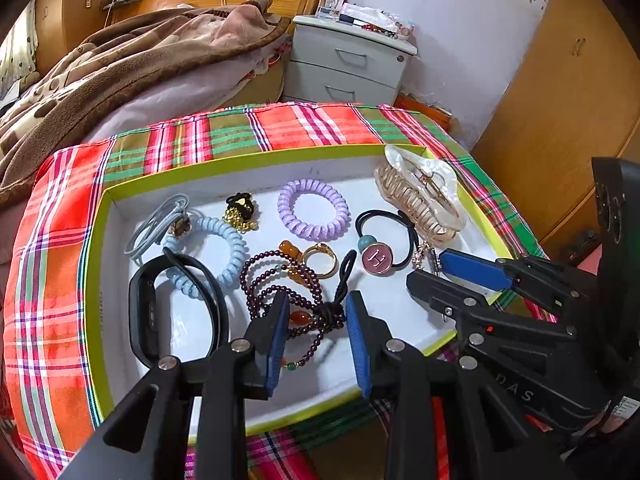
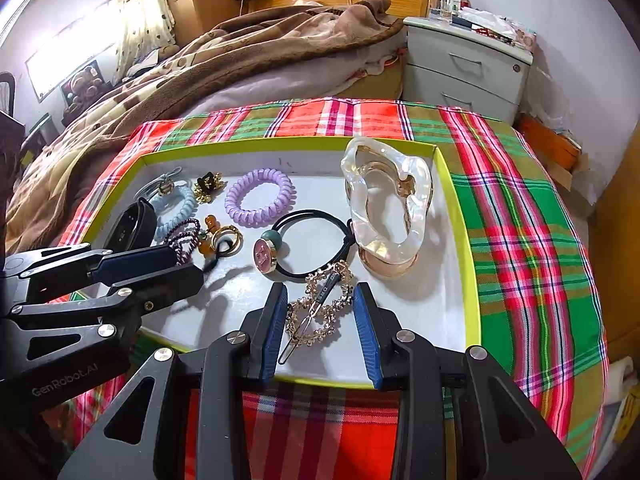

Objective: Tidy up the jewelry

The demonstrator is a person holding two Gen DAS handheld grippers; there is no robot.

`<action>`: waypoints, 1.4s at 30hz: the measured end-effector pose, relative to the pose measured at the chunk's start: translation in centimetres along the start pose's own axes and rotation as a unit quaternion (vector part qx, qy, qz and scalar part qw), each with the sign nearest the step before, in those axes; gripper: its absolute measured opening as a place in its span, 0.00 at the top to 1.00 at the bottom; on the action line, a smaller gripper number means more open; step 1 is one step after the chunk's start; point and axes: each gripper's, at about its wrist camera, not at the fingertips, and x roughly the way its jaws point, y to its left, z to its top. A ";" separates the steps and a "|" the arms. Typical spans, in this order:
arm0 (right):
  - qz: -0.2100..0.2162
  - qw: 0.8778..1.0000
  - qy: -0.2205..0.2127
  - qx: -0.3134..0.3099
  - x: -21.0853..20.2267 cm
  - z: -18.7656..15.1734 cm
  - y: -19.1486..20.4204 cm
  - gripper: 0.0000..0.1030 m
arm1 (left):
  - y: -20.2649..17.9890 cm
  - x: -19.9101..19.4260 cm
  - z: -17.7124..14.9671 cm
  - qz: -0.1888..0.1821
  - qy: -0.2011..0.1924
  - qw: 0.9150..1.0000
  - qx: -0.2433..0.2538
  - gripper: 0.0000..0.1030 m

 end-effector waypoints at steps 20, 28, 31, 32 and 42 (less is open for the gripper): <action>-0.007 0.998 -0.065 0.015 -4.8 -1.4 1.4 0.60 | -0.6 -4.4 -1.5 0.050 -0.041 0.998 -0.012 0.62; -0.012 0.995 -0.095 0.017 -6.4 -2.5 2.8 0.60 | -0.4 -6.7 -3.5 0.119 -0.074 0.989 -0.038 0.62; -0.013 0.995 -0.100 0.013 -6.6 -2.7 3.3 0.60 | -0.3 -7.2 -4.0 0.133 -0.084 0.987 -0.045 0.62; -0.013 0.995 -0.101 0.012 -6.7 -2.8 3.4 0.60 | -0.3 -7.4 -4.2 0.136 -0.088 0.986 -0.049 0.62; -0.009 0.994 -0.112 0.012 -7.2 -3.5 4.0 0.60 | -0.5 -8.2 -5.0 0.135 -0.103 0.984 -0.059 0.62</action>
